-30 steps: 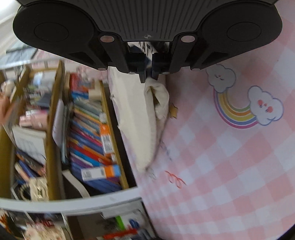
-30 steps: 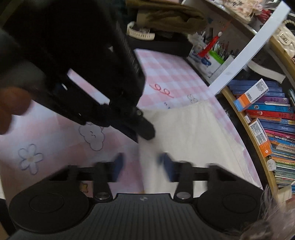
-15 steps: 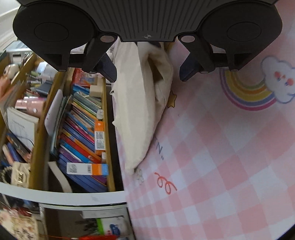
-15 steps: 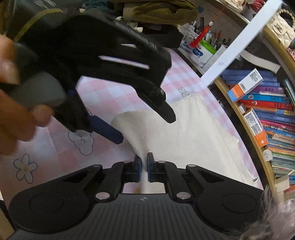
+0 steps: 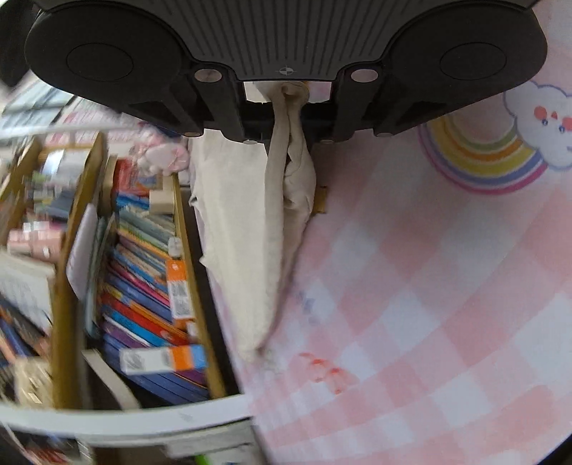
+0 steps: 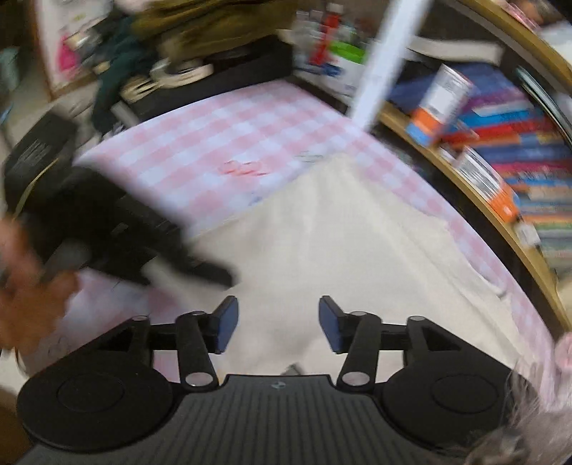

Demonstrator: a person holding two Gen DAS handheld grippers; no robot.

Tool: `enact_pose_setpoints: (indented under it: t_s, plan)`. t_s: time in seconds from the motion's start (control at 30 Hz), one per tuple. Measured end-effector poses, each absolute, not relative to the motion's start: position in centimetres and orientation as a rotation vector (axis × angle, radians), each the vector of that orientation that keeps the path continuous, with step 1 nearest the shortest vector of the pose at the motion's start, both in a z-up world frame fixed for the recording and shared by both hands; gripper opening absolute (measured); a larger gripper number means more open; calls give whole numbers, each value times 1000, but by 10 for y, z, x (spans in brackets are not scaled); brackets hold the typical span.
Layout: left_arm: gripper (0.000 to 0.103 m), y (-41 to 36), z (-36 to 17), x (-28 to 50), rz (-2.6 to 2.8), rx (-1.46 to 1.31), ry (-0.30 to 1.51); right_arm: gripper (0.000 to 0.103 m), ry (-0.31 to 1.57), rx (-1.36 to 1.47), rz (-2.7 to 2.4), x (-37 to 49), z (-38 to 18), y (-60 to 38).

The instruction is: Fold clothes

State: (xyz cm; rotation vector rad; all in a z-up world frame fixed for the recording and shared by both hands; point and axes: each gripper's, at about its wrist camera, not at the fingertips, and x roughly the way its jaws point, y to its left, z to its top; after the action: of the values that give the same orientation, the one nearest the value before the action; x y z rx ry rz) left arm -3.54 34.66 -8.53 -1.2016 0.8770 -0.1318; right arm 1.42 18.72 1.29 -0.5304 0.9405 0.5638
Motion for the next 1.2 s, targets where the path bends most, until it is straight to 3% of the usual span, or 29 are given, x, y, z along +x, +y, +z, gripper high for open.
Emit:
enact_pose_setpoints:
  t_s: [0.07, 0.1, 0.2, 0.73, 1.2]
  plan:
    - [8, 340, -73, -34, -161, -1129, 854, 60, 990, -493, 491, 44, 17, 186]
    - [8, 336, -67, -33, -175, -1095, 846, 69, 1020, -482, 456, 61, 19, 188]
    - [8, 324, -54, -27, -203, -1012, 827, 77, 1074, -458, 405, 106, 24, 198]
    - [7, 297, -37, -13, -284, -886, 788, 75, 1198, -879, 392, 185, -42, 324]
    - [7, 294, -41, -19, -291, -866, 789, 67, 1226, -881, 334, 189, -61, 323]
